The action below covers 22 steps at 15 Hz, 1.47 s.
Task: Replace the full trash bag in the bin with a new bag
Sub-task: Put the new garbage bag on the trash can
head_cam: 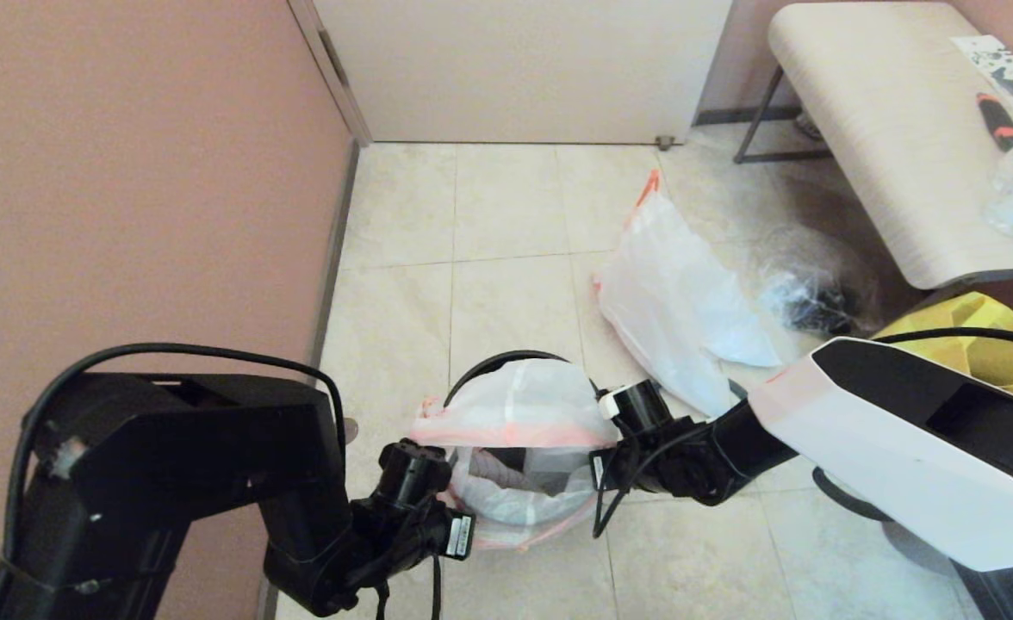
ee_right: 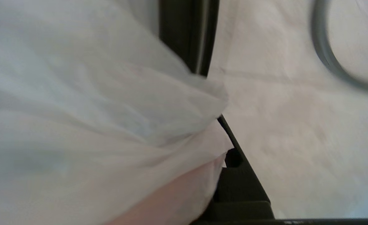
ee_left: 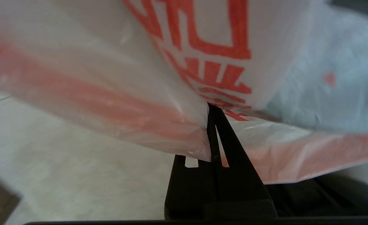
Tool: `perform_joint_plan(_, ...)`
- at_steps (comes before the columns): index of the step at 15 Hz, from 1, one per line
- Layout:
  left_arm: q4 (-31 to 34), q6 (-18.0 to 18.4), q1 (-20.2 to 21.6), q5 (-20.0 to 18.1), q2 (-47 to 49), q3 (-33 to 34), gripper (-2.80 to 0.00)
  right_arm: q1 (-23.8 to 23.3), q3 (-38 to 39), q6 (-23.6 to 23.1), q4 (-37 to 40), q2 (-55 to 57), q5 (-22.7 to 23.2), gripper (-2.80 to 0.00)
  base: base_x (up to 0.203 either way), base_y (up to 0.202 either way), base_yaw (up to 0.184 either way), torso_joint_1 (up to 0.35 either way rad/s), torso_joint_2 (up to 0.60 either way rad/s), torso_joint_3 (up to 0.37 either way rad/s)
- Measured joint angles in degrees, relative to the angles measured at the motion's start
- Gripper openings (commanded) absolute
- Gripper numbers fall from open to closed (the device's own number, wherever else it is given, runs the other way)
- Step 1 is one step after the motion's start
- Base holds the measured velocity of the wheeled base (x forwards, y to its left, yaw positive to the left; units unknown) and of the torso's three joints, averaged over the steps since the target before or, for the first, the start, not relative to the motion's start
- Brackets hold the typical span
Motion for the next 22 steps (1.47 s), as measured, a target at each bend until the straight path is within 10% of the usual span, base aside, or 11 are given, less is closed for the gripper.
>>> perform_joint_plan(9,-14.3,-0.4,6.1,1.5,0.2,3.3,-2.80,4.7,-5.7,-1.0,-0.6,1.7,-0.1,-2.80,0.000,0.000,0.000,0.000,0.00,0.000)
perform_joint_plan(10,-16.2,-0.3,6.2,1.4,0.8,3.5,0.00,4.8,-5.6,-1.5,-0.6,1.6,-0.2,0.00,0.000,0.000,0.000,0.000,0.00,0.000)
perform_joint_plan(22,-10.4,-5.0,0.6,1.1,-14.0,21.9,0.00,5.4,-1.8,-3.9,-2.3,-0.4,-3.2,0.00,0.000,0.000,0.000,0.000,0.00,0.000)
